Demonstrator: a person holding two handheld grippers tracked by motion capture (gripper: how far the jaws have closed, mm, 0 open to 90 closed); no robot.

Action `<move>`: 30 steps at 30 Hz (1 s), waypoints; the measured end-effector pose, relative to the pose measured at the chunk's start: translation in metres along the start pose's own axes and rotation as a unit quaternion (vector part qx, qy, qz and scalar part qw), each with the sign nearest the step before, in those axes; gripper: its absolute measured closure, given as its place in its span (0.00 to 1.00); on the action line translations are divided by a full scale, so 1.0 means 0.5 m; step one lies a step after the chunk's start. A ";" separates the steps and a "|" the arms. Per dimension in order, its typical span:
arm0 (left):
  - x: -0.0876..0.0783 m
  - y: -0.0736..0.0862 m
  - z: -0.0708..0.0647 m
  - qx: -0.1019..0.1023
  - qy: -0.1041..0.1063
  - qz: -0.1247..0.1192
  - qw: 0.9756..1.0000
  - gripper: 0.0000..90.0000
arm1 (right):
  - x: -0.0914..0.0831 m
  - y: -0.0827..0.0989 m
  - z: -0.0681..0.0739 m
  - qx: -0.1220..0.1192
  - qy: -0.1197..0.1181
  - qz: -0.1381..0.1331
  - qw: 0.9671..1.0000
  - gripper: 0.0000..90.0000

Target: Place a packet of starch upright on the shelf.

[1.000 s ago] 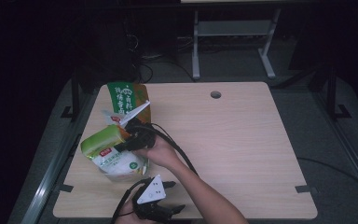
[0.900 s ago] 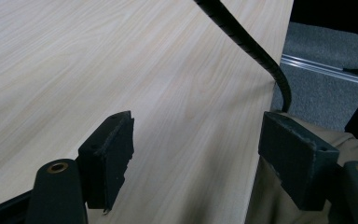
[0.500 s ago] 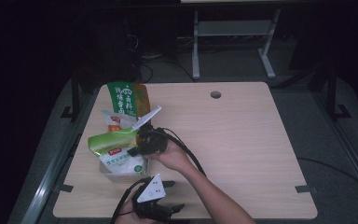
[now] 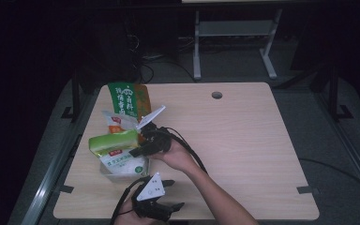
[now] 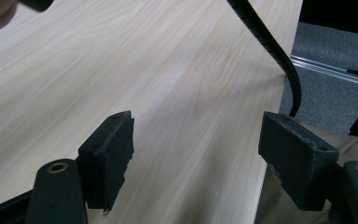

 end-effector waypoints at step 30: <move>-0.002 0.002 0.018 -0.012 -0.005 0.002 1.000 0.29 | -0.147 0.045 -0.045 0.045 0.031 -0.024 0.998 0.51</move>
Point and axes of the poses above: each handheld gripper's, and its own axes: x roughly forward along the jaws, y roughly out of its underside, z roughly to its left, the point moved 7 cm from there along x, roughly forward along the jaws, and after that the axes turned 14 degrees about -z, right-handed, at the moved point
